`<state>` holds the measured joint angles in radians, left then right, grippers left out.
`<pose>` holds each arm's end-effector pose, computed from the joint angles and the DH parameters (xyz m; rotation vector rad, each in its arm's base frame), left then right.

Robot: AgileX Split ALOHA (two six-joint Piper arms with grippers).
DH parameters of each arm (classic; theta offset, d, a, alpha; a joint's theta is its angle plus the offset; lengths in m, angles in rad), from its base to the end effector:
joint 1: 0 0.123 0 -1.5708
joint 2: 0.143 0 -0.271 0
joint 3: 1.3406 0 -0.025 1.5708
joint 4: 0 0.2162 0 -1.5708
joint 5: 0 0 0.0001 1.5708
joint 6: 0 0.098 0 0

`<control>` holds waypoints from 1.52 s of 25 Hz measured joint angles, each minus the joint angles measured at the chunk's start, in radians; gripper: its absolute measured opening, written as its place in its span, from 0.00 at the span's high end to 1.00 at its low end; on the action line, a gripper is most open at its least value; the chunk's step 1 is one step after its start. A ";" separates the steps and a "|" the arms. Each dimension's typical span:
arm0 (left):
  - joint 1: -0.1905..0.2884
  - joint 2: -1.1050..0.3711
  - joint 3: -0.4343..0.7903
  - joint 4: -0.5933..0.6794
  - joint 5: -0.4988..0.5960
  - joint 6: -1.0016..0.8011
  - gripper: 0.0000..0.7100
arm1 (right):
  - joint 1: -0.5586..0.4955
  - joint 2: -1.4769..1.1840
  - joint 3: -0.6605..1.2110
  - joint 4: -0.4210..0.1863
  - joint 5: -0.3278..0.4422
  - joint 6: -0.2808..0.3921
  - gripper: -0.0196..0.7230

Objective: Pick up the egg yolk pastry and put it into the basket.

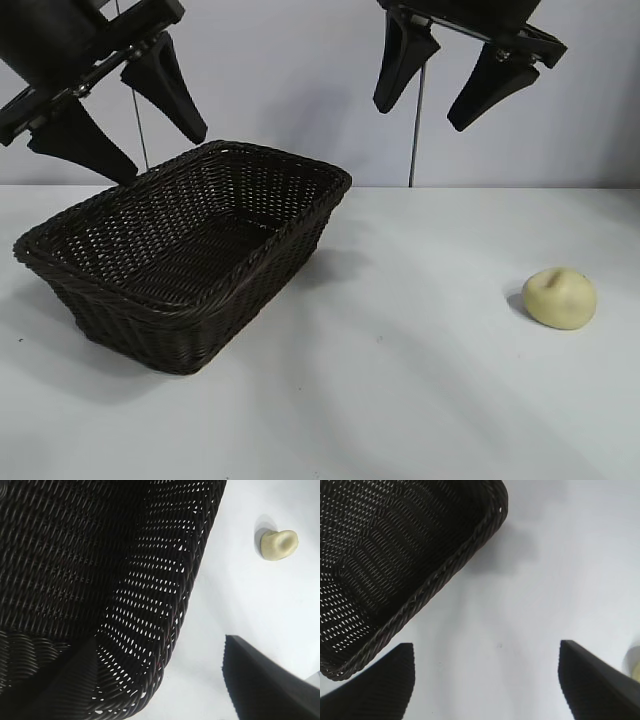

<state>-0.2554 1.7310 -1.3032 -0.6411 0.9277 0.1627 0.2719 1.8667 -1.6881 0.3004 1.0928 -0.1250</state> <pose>0.3049 -0.1281 0.2541 0.1428 2.7564 -0.8254 0.3494 0.1242 0.2866 -0.4244 2.7132 0.4444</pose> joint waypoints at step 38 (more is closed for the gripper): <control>0.057 -0.307 0.422 0.179 -0.175 -0.766 0.28 | 0.000 0.000 0.000 -0.001 0.006 0.000 0.21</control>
<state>-0.1985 1.4242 -0.8811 -0.4626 0.7525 -0.6037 0.2719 1.8667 -1.6881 0.2995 1.0992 -0.1250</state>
